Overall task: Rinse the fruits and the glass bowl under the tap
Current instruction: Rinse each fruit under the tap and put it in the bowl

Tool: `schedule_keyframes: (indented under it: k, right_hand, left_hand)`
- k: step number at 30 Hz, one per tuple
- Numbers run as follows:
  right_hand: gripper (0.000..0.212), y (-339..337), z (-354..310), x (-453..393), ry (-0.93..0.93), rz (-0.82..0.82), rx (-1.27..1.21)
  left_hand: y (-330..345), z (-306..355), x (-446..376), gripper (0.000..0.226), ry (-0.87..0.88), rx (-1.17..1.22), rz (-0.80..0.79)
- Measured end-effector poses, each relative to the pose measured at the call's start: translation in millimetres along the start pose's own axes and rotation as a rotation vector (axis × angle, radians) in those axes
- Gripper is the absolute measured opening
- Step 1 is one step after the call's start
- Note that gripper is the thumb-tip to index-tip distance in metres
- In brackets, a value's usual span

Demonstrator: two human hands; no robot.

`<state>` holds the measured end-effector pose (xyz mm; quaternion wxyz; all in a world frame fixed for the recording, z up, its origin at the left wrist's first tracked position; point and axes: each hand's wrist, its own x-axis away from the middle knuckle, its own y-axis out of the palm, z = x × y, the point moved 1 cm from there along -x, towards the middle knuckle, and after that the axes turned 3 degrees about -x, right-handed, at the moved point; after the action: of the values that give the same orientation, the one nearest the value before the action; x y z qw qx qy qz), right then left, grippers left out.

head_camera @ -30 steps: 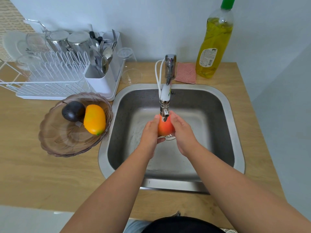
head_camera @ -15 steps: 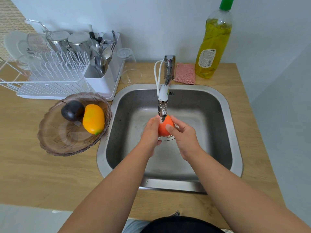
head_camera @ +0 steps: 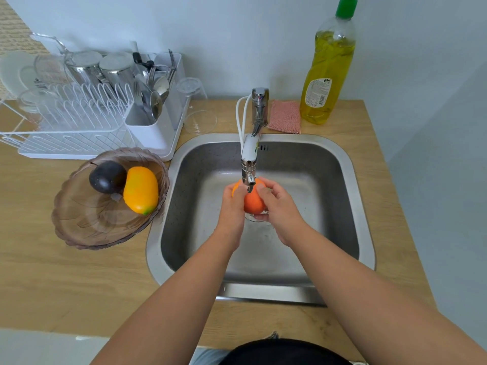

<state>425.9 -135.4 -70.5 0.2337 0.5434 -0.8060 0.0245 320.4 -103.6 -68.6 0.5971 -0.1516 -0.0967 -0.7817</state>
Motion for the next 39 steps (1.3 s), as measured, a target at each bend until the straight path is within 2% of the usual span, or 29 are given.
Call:
schedule_keyframes:
  k: [2, 5, 8, 11, 13, 16, 19, 21, 23, 25, 26, 29, 31, 32, 34, 39]
  right_hand:
    - [0.025, 2.5, -2.2, -5.3, 0.007, 0.113, 0.045]
    - [0.032, 2.7, -0.1, -12.9, 0.079, 0.192, 0.079]
    - [0.037, 2.4, 6.5, -15.3, 0.111, 0.085, 0.113]
    - [0.053, 0.9, 17.3, -10.7, 0.065, -0.087, 0.106]
    - [0.054, -0.1, 20.2, -4.6, 0.011, -0.147, 0.175]
    - [0.051, -1.4, 18.3, -2.4, -0.054, -0.127, 0.165]
    - [0.043, 3.1, 13.2, -6.3, -0.084, -0.064, 0.085]
    - [0.040, 8.3, 12.3, -13.4, -0.023, 0.015, 0.003]
    - [0.042, 12.1, 6.8, -17.2, 0.119, 0.078, -0.075]
    - [0.048, 11.4, 3.8, -19.8, 0.279, 0.098, -0.114]
    - [0.048, 10.1, 3.3, -20.5, 0.303, 0.103, -0.110]
    - [0.037, 11.3, 5.6, -16.1, 0.198, 0.134, -0.025]
    - [0.039, 11.0, 13.1, -14.6, 0.114, 0.154, 0.034]
    - [0.041, 10.2, 15.7, -13.0, 0.086, 0.142, 0.045]
    - [0.043, 6.5, 19.7, -11.6, 0.058, 0.094, 0.030]
    - [0.049, -3.3, 20.3, -3.4, -0.020, -0.085, 0.010]
  left_hand:
    - [-1.1, -5.1, 0.3, 0.023, 0.017, -0.022, -0.043]
    - [-0.4, -11.0, 0.8, 0.035, 0.049, -0.026, -0.099]
    - [-0.4, -13.2, -3.1, 0.035, 0.019, 0.038, -0.050]
    - [-1.5, -11.3, -11.2, 0.028, -0.074, 0.143, 0.034]
    - [-0.4, -9.4, -13.5, 0.027, -0.153, 0.165, 0.049]
    - [0.2, -9.8, -15.1, 0.027, -0.188, 0.156, 0.080]
    - [2.8, -11.9, -12.3, 0.031, -0.090, 0.087, 0.089]
    - [4.0, -13.7, -8.0, 0.025, -0.032, 0.034, 0.082]
    - [3.1, -16.9, -5.8, 0.016, 0.018, -0.033, 0.047]
    - [2.1, -19.6, -5.1, 0.016, 0.048, -0.097, -0.004]
    - [1.7, -19.8, -6.7, 0.018, 0.055, -0.109, -0.015]
    - [4.0, -14.2, -7.5, 0.022, 0.022, -0.128, -0.018]
    - [9.3, -10.3, -5.8, 0.020, -0.078, -0.115, -0.030]
    - [11.6, -10.3, -6.1, 0.030, -0.137, -0.099, -0.027]
    - [13.2, -9.3, -6.3, 0.038, -0.222, -0.038, 0.000]
    - [6.5, -7.0, -11.0, 0.048, -0.247, 0.228, 0.117]
